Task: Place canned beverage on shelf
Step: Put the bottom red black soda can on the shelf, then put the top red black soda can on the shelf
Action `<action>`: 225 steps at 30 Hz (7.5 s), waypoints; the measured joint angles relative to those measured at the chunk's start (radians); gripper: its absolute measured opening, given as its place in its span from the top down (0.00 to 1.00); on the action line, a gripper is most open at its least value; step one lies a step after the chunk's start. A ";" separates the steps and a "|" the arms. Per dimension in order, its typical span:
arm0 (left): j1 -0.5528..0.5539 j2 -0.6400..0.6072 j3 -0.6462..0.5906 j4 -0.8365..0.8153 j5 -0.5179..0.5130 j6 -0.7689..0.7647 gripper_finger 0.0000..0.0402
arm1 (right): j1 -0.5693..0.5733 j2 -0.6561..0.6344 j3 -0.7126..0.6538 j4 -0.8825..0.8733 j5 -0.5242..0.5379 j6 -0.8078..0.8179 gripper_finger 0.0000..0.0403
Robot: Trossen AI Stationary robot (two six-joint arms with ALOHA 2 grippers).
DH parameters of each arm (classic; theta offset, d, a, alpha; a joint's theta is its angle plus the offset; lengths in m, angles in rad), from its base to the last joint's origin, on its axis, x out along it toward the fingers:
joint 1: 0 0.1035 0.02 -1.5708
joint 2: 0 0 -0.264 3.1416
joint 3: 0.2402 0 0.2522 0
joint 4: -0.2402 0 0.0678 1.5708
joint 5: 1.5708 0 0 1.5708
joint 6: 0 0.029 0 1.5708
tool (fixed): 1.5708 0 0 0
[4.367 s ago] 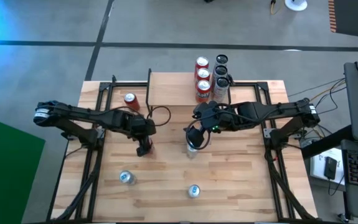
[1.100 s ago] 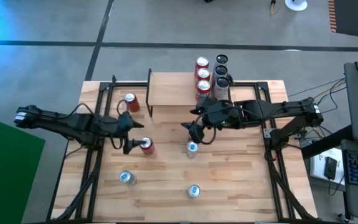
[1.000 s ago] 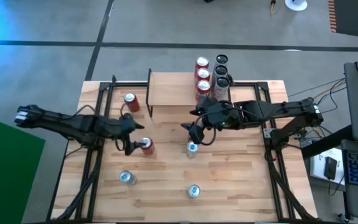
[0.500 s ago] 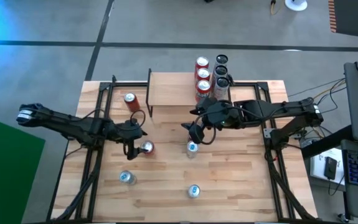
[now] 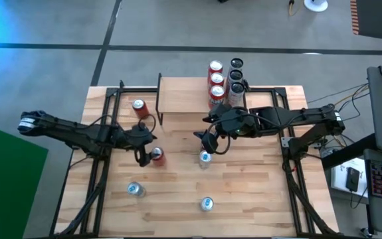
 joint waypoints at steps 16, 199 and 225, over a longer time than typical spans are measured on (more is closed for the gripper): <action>0.014 -0.019 0.191 -0.176 0.002 0.070 0.07 | 0.002 0.000 0.000 0.000 -0.021 0.000 0.19; 0.271 0.000 0.305 -0.549 -0.358 -0.497 0.27 | -0.073 -0.057 -0.080 -0.010 -0.017 0.118 0.19; 0.770 0.125 0.224 -0.270 -0.153 -0.193 0.14 | -0.133 -0.261 -0.080 -0.210 0.065 0.012 0.19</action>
